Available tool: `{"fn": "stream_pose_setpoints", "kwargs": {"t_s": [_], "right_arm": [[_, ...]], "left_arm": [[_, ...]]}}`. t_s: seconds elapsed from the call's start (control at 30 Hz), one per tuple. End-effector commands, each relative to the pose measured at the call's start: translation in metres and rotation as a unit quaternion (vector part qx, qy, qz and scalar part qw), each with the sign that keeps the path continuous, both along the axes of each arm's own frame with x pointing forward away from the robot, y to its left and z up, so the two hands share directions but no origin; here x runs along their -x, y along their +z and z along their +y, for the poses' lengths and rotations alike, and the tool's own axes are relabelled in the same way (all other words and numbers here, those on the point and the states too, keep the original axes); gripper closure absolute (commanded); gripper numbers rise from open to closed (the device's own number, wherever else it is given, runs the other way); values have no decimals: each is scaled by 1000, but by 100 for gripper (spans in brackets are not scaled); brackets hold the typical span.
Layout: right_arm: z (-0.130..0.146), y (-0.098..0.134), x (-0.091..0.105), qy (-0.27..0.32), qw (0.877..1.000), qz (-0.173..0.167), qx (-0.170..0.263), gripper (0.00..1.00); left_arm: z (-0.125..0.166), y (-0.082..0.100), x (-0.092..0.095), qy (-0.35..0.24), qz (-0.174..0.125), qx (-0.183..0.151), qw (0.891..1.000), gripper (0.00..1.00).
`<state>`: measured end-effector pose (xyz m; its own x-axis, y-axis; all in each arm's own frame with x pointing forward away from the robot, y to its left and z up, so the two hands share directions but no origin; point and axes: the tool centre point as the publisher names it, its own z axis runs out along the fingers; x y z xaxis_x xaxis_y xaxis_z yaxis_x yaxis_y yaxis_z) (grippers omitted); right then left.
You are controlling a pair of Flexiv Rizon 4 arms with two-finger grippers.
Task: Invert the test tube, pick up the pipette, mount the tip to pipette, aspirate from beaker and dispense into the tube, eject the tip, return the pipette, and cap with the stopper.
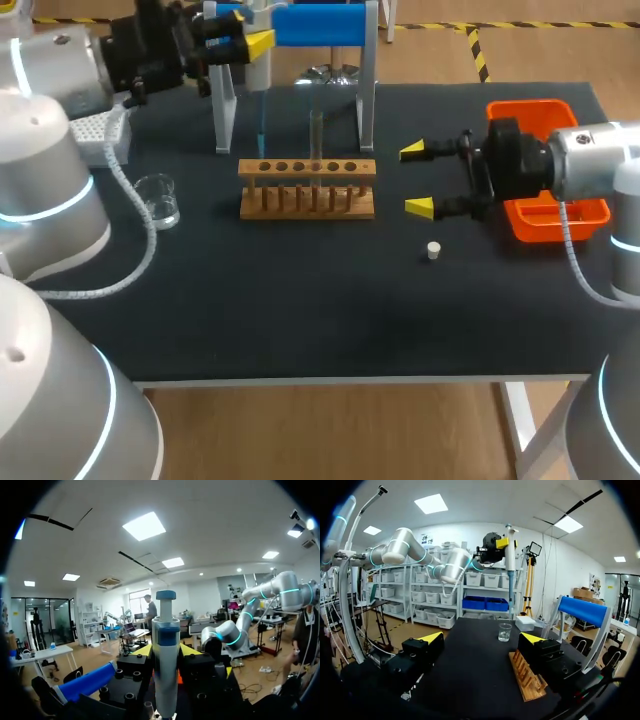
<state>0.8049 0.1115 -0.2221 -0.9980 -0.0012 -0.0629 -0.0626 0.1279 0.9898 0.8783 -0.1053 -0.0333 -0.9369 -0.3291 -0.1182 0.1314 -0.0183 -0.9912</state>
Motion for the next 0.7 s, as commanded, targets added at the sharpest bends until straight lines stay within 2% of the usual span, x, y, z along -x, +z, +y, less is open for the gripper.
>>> {"fn": "stream_pose_setpoints", "kwargs": {"t_s": [0.03,0.33,0.7], "right_arm": [[-1,1,1,0,1000,0,1,0],[-1,1,1,0,1000,0,1,0],[-1,1,1,0,1000,0,1,0]], "left_arm": [[49,-7,9,1,-5,10,1000,100],[99,-20,-9,19,20,-9,1000,100],[136,-43,-33,36,33,4,999,100]]}}
